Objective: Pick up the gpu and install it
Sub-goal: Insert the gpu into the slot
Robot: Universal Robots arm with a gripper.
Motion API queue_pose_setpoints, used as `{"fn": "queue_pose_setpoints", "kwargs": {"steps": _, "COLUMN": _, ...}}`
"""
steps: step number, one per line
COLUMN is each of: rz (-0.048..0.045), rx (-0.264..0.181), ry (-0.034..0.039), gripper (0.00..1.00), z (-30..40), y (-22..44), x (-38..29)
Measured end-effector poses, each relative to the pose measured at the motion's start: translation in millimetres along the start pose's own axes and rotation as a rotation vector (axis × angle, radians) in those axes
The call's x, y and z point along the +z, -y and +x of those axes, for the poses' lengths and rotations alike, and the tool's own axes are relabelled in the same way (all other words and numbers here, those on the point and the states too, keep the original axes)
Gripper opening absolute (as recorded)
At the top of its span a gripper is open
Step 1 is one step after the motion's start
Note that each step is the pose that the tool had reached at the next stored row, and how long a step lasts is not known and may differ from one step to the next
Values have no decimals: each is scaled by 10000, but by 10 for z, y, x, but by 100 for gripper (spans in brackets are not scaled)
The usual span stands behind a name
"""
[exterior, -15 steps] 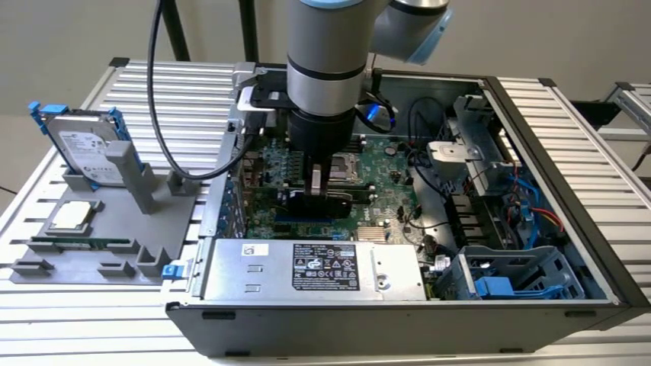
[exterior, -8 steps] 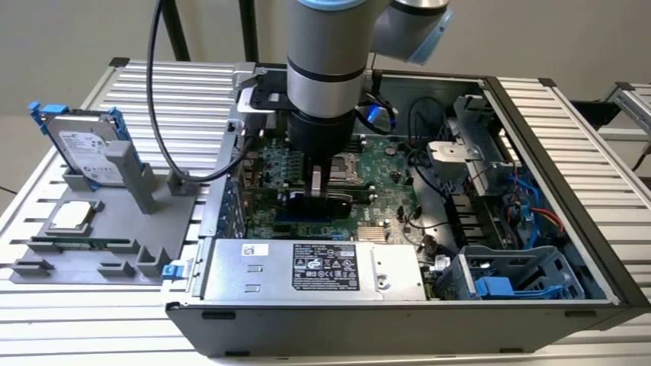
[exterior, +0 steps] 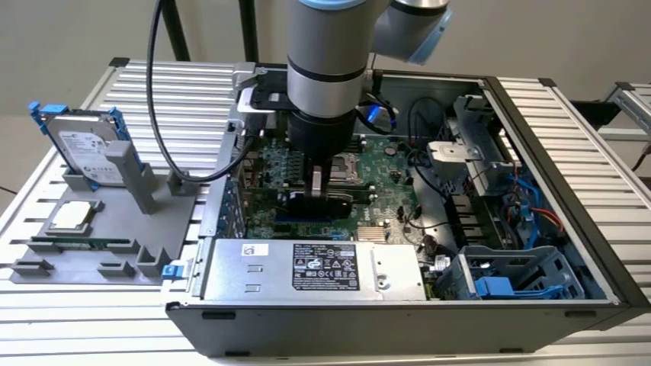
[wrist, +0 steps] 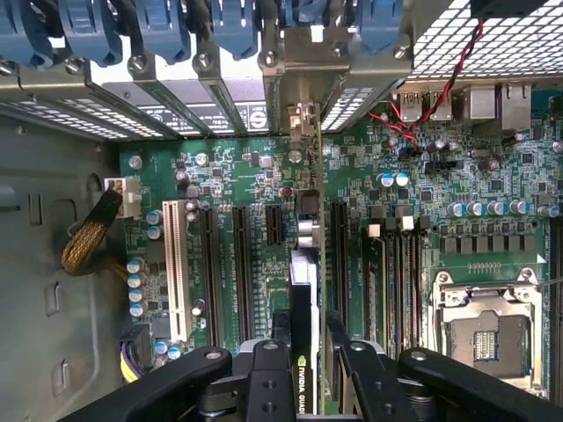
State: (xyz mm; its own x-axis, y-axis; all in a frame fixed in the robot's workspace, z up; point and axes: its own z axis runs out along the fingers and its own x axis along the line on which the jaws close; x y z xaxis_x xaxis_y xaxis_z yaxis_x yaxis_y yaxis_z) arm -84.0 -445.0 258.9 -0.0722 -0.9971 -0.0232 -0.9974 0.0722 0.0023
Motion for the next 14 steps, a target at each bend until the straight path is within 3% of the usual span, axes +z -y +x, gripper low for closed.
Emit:
{"fn": "queue_pose_setpoints", "kwargs": {"steps": 8, "rz": -2, "rx": -4, "ry": -3, "gripper": 0, "z": 16, "y": 3, "x": -18}}
{"fn": "queue_pose_setpoints", "kwargs": {"steps": 14, "rz": -5, "rx": -6, "ry": -9, "gripper": 0, "z": 23, "y": -1, "x": 18}}
